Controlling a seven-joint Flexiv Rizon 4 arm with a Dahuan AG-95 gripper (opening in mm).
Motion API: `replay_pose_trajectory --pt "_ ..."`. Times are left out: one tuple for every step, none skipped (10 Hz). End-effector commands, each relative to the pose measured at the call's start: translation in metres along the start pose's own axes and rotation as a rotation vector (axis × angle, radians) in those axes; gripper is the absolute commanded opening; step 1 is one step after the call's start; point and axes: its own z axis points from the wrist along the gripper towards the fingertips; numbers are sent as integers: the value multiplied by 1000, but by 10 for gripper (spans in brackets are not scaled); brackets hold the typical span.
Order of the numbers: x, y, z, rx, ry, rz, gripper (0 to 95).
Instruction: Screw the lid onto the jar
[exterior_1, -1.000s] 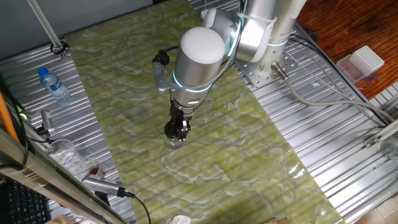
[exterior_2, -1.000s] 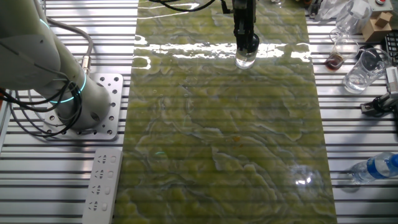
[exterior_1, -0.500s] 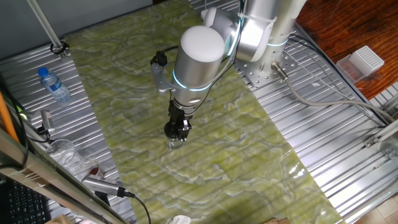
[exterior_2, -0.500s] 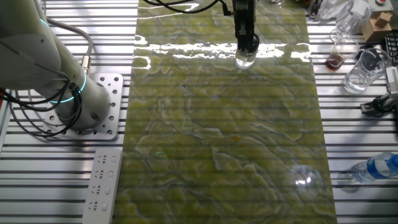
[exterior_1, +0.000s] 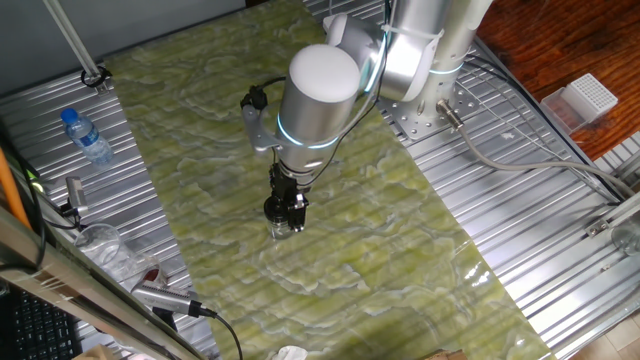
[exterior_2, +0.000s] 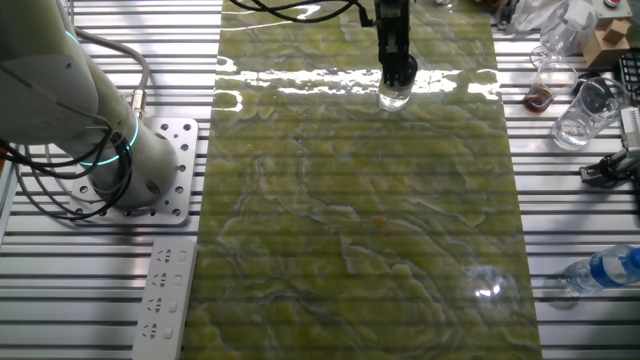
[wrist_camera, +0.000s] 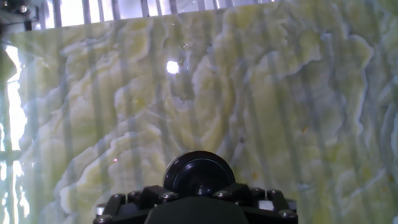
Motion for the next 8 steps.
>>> replay_pose_trajectory --pt "0 0 -1 0 0 -43 950" --pt "0 0 -1 -1 0 -49 950" --pt "0 0 -2 -1 -1 -56 950" --pt "-1 0 -2 -4 -3 -69 950" --pt "-2 0 -5 -5 -3 -115 950" --pt "-2 -1 -6 -2 -5 -147 950" --pt "-3 -1 -7 2 -7 -168 950" --pt "-3 -1 -7 2 -8 -185 950"
